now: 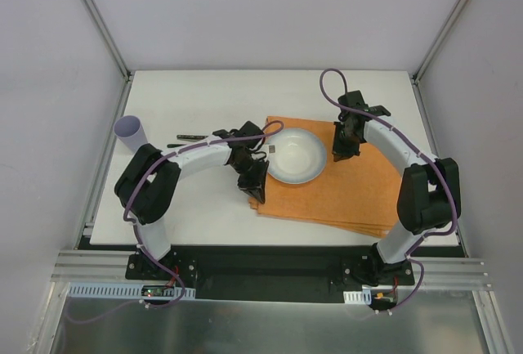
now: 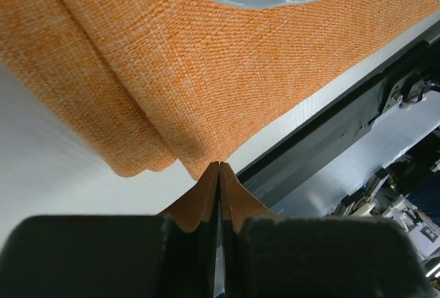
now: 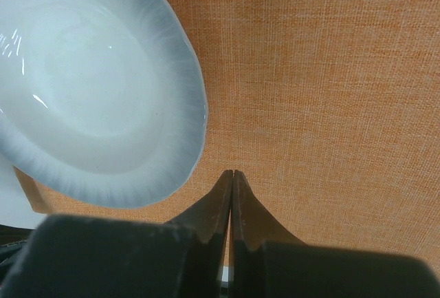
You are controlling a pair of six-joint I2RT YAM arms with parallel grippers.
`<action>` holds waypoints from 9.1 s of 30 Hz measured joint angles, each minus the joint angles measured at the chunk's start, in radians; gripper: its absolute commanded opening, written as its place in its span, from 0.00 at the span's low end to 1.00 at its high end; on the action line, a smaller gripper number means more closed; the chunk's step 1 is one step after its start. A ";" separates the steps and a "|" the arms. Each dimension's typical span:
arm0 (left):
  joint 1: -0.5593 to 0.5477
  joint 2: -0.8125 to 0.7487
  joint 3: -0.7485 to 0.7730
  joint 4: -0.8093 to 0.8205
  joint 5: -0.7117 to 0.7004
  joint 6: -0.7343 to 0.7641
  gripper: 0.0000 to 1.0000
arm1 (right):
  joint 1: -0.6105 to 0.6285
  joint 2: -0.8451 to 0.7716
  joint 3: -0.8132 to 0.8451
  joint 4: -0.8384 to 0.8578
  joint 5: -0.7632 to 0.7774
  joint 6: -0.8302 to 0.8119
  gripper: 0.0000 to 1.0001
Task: Set the dinner table for one person
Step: Adjust the napkin at the center of the board, then pick up the plate from the napkin, then place the plate on the napkin.
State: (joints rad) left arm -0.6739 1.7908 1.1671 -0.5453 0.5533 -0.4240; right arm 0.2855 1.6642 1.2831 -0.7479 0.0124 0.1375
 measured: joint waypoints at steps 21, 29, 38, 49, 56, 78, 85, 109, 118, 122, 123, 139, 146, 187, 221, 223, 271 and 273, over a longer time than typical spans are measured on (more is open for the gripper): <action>-0.026 0.167 0.112 -0.004 -0.158 -0.027 0.00 | 0.000 -0.002 -0.040 0.009 -0.039 0.001 0.01; -0.003 0.171 0.106 -0.025 -0.185 -0.122 0.00 | 0.000 -0.014 -0.044 0.010 -0.043 0.000 0.01; 0.246 0.050 -0.082 0.049 -0.175 -0.291 0.00 | 0.000 -0.045 -0.063 0.012 -0.047 -0.003 0.01; 0.359 -0.100 -0.207 0.039 -0.330 -0.384 0.00 | 0.000 -0.051 -0.083 0.017 -0.053 -0.013 0.01; 0.360 -0.181 -0.303 0.043 -0.328 -0.427 0.00 | 0.000 -0.051 -0.097 0.023 -0.054 -0.019 0.01; 0.261 -0.207 -0.346 0.017 -0.310 -0.474 0.00 | -0.194 0.412 0.243 -0.065 -0.193 0.016 0.01; 0.254 -0.129 -0.264 -0.039 -0.292 -0.455 0.00 | -0.182 0.480 0.366 -0.059 -0.192 0.018 0.01; 0.251 -0.222 0.116 -0.192 -0.563 -0.370 0.83 | -0.169 0.454 0.383 -0.001 -0.319 0.019 0.47; 0.299 -0.134 0.138 -0.051 -0.479 -0.312 0.58 | -0.094 0.454 0.428 0.074 -0.570 0.017 0.54; 0.427 -0.172 -0.060 0.137 -0.354 -0.351 0.61 | -0.047 0.451 0.412 0.112 -0.653 0.018 0.53; 0.462 -0.188 -0.103 0.163 -0.330 -0.365 0.62 | -0.037 0.447 0.397 0.124 -0.667 0.019 0.53; 0.734 -0.257 -0.476 0.914 0.222 -0.592 0.68 | -0.024 0.412 0.272 0.261 -0.758 0.058 0.53; 0.734 -0.158 -0.476 1.098 0.369 -0.665 0.69 | -0.005 0.411 0.272 0.264 -0.756 0.060 0.52; 0.649 -0.029 -0.476 1.044 0.415 -0.577 0.62 | 0.020 0.375 0.168 0.296 -0.750 0.044 0.49; 0.630 0.057 -0.361 1.029 0.415 -0.556 0.00 | 0.046 0.396 0.168 0.338 -0.680 0.072 0.01; 0.630 0.057 -0.360 1.027 0.416 -0.553 0.00 | 0.046 0.396 0.168 0.337 -0.679 0.072 0.01; 0.423 0.057 -0.117 0.657 0.362 -0.358 0.00 | 0.044 0.111 0.080 0.074 -0.345 0.002 0.01; 0.411 0.057 -0.117 0.650 0.362 -0.345 0.00 | 0.045 0.103 0.060 0.063 -0.336 -0.002 0.01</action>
State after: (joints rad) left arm -0.2630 1.8477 1.0504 0.1043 0.9154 -0.7692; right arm 0.3302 1.7668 1.3426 -0.6849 -0.3233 0.1360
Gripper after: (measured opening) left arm 0.028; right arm 0.086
